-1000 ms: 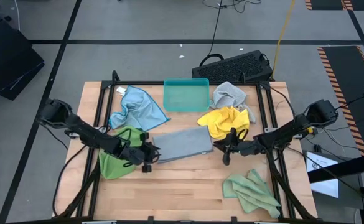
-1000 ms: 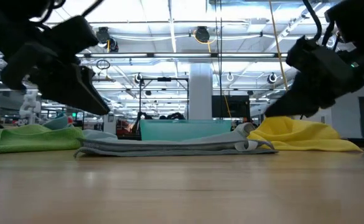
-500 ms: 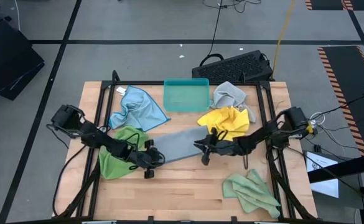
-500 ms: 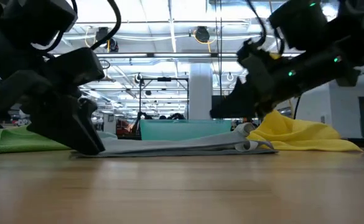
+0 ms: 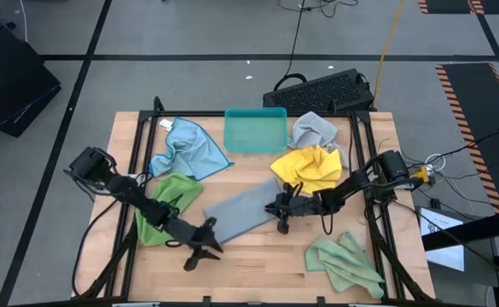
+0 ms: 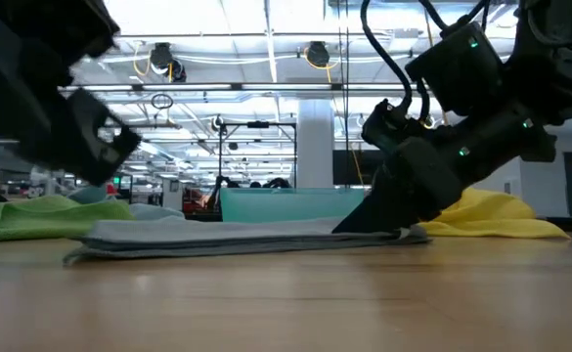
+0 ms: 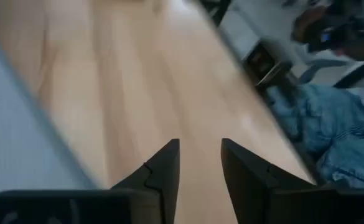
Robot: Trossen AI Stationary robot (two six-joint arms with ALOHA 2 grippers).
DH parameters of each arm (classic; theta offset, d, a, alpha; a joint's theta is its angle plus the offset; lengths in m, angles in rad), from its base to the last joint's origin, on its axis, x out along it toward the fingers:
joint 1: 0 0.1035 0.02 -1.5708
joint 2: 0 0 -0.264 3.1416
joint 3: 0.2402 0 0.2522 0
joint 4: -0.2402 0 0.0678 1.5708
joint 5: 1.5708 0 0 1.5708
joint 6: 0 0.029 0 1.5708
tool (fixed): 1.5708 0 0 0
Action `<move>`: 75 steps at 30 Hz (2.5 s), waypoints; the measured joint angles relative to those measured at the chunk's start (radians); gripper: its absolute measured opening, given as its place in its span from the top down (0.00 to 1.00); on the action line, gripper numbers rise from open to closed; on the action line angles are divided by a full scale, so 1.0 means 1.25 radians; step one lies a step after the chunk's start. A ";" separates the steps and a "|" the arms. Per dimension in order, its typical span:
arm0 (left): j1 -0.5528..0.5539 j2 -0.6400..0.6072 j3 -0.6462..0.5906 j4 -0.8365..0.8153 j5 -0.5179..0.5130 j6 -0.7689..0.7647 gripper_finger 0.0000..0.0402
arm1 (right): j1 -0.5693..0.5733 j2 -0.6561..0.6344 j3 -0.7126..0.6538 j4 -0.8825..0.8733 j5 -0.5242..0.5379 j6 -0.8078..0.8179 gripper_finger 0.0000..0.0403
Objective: Fold microfiber towels
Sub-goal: Fold the dark gray microfiber cloth
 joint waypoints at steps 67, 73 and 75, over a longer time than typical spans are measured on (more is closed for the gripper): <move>-0.226 0.021 0.235 -0.702 -0.370 0.259 0.49 | 0.143 -0.222 -0.003 -0.113 0.148 0.033 0.88; -0.220 0.071 0.235 -0.670 -0.373 0.258 0.49 | 0.143 -0.223 -0.003 -0.112 0.187 0.050 0.88; -0.217 0.083 0.236 -0.659 -0.376 0.273 0.49 | 0.143 -0.223 -0.003 -0.113 0.187 0.058 0.88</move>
